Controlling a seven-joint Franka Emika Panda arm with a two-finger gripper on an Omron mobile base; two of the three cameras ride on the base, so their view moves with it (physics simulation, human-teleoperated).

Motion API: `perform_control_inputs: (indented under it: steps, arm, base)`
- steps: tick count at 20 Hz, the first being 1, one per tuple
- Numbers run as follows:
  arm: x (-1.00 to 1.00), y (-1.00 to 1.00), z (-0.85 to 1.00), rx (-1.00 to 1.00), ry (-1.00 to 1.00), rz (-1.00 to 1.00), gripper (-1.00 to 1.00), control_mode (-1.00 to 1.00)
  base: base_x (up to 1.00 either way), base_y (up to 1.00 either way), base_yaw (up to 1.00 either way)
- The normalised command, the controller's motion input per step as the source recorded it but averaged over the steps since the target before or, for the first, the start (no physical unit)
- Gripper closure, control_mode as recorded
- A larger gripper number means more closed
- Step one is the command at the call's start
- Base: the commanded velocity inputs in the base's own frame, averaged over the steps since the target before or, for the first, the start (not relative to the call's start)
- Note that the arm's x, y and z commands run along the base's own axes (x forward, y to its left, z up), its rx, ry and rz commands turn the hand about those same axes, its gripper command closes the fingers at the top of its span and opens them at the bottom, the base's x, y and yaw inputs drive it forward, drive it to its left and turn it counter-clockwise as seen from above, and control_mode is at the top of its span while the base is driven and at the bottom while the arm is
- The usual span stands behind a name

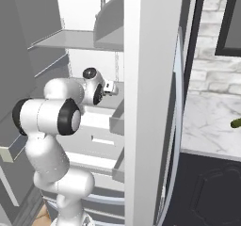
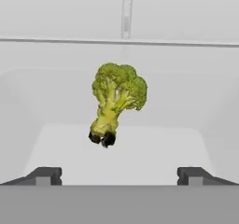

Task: Place the liquor on the top shelf of the fridge to keep it out of children's reach, and place the broccoli and cucumber on lower shelves for easy access.

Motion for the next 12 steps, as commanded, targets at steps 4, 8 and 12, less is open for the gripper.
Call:
perform_control_inputs:
  steps: [4,8,12]
  arm:
    - [-0.82,0.00,0.46,0.00,0.00,-0.03,-1.00,-1.00]
    - [-0.96,0.00,0.42,0.00,0.00,-0.01,-1.00,-1.00]
    - [-1.00,0.00,0.21,0.00,0.00,0.00,-1.00,-1.00]
  base:
    - [0.00,0.00,0.00]
    - [0.00,0.00,0.00]
    - [0.00,0.00,0.00]
